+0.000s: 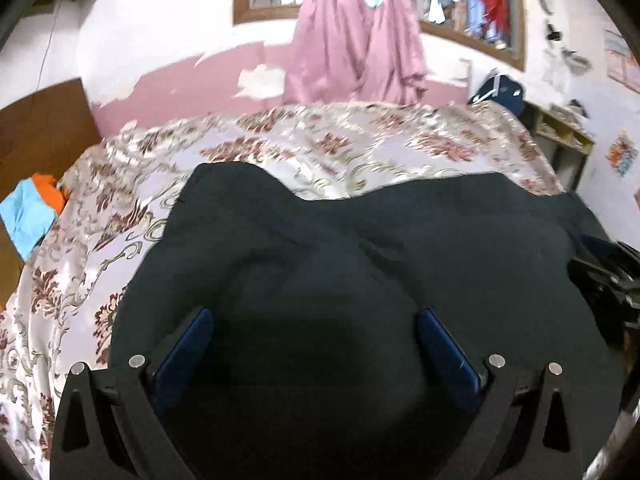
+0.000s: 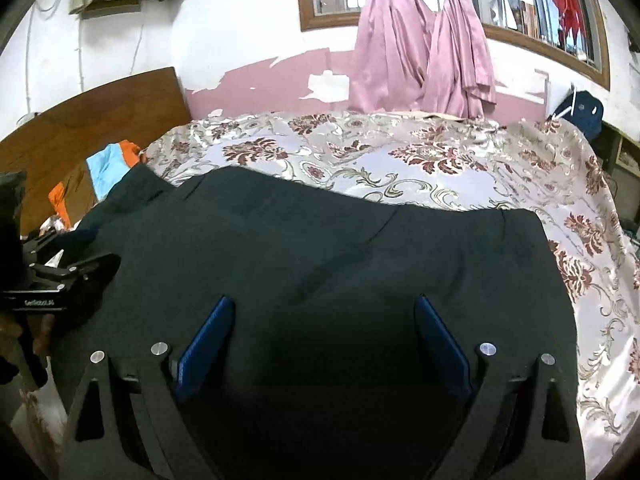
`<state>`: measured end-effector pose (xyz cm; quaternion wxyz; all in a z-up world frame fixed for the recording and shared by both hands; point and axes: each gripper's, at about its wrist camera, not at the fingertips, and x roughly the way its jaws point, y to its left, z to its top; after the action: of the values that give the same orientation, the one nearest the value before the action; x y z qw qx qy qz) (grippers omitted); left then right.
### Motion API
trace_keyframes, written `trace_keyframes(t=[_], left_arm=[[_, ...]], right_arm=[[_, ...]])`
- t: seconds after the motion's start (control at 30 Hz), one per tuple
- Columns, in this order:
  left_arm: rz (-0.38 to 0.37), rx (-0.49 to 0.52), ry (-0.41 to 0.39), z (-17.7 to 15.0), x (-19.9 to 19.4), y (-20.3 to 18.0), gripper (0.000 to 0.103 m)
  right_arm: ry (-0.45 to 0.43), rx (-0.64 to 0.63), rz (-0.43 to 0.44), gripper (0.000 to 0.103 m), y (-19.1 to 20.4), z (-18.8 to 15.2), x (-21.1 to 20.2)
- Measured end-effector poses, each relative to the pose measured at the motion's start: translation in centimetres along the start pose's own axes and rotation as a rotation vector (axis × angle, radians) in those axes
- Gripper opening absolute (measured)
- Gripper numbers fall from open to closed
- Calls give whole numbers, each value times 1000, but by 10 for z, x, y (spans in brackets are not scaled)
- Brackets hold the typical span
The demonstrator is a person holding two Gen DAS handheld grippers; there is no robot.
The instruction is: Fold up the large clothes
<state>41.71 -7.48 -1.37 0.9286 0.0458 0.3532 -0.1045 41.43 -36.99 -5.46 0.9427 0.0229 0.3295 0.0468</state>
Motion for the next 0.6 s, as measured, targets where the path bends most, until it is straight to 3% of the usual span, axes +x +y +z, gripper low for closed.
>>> trace_keyframes(t=[0.23, 0.4, 0.6], left_arm=[[140, -15, 78, 13, 32, 18, 103], [93, -49, 98, 9, 47, 31, 103], [55, -91, 45, 6, 61, 36, 103]], right_arm=[[40, -33, -50, 97, 11, 14, 33], [84, -37, -50, 101, 13, 22, 50], [106, -65, -107, 102, 22, 20, 71]])
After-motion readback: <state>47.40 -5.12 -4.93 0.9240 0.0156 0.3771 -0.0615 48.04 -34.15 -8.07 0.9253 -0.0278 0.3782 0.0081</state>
